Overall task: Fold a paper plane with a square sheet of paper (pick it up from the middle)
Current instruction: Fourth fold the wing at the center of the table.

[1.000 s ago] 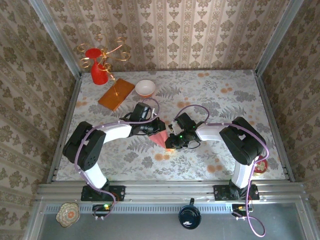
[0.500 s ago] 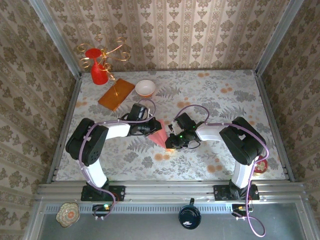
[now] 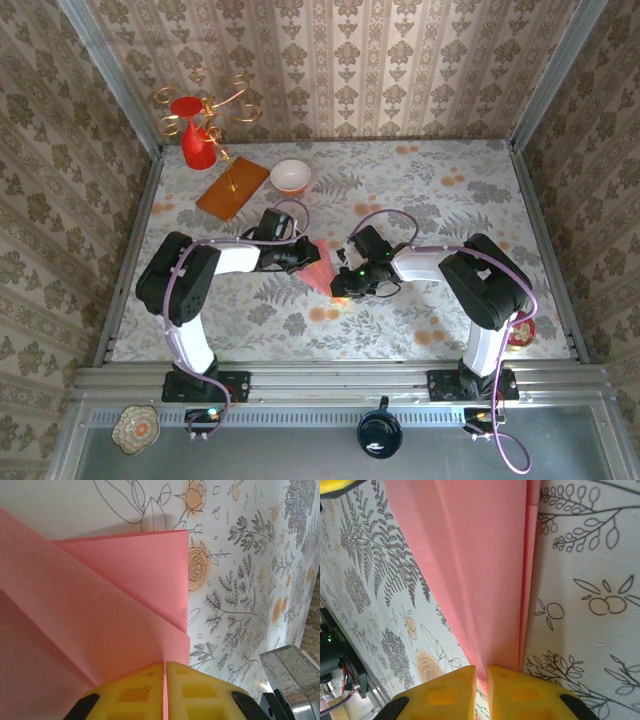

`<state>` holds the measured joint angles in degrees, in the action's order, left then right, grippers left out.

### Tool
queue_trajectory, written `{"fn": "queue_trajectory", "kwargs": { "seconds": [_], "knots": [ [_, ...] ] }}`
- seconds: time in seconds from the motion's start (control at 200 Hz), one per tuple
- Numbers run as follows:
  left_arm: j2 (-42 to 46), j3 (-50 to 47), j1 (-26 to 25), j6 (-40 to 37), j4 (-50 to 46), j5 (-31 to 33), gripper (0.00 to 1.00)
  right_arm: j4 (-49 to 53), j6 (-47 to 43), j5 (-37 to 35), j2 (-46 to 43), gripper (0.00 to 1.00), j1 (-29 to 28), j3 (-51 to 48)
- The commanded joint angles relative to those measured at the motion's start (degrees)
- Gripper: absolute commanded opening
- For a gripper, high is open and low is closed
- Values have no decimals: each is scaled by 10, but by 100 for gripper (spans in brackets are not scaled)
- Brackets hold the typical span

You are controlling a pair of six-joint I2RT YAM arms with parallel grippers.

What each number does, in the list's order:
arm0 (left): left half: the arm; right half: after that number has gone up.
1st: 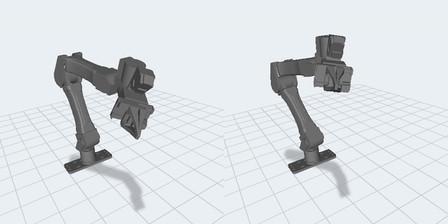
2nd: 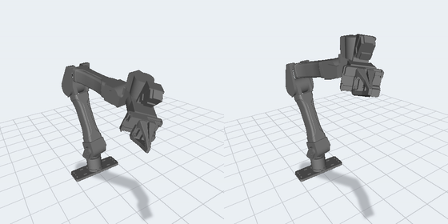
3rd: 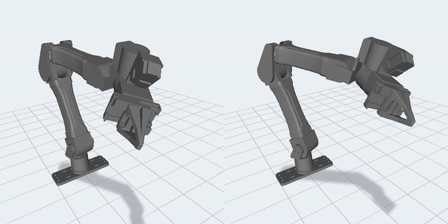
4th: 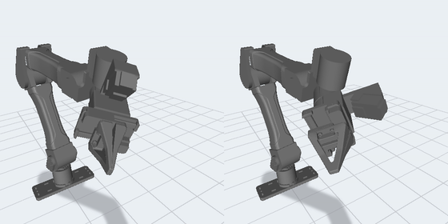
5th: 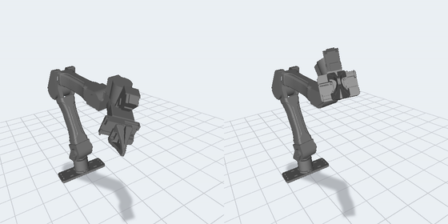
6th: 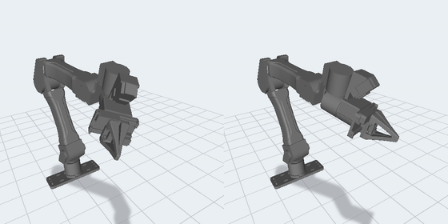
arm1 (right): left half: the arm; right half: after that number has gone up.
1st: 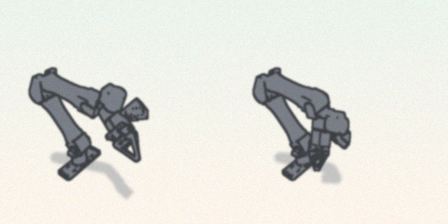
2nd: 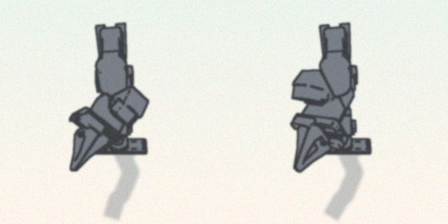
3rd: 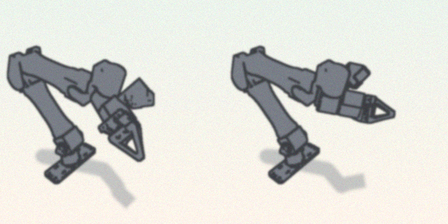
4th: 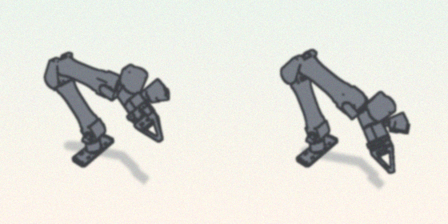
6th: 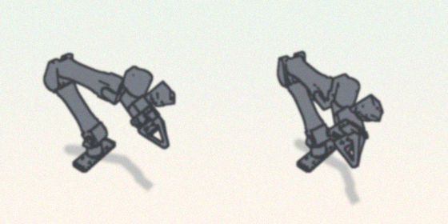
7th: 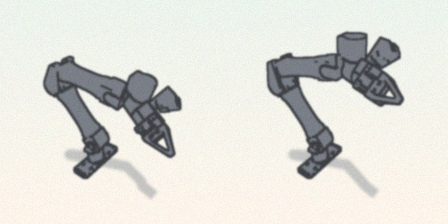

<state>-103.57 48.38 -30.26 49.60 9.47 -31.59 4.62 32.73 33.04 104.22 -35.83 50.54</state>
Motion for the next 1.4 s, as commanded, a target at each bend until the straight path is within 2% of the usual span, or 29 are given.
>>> {"fn": "queue_trajectory", "kwargs": {
  "seconds": [0.0, 0.23, 0.425, 0.495, 0.575, 0.69, 0.825, 0.995, 1.395],
  "knots": [
    [-18, 7, 5, -19, -2, -9, 12, 70, -3, -26, 28, 18, 0, -13],
    [-35, 13, 7, -27, -9, -12, 12, 70, -2, -26, 28, 18, 0, -16],
    [-44, 18, 9, -33, -52, 6, 12, 66, 1, -22, 19, 18, 1, -16],
    [-49, 18, 9, -34, -68, 14, 12, 48, 10, -6, -2, 21, 3, -17],
    [-54, 18, 10, -32, -81, 19, 12, 22, 28, 8, -42, 29, 7, -15],
    [-55, 18, 10, -29, -86, 23, 12, 1, 46, -8, -90, 33, 11, -5],
    [-55, 20, 10, -29, -95, 27, 12, 5, 47, -41, -84, 27, 11, 17],
    [-59, 22, 10, -26, -96, 26, 12, 19, 45, -38, -35, 18, 5, 56],
    [-60, 27, 10, -24, -107, 27, 11, 52, 36, -54, 32, 12, -3, 91]
  ]
}}
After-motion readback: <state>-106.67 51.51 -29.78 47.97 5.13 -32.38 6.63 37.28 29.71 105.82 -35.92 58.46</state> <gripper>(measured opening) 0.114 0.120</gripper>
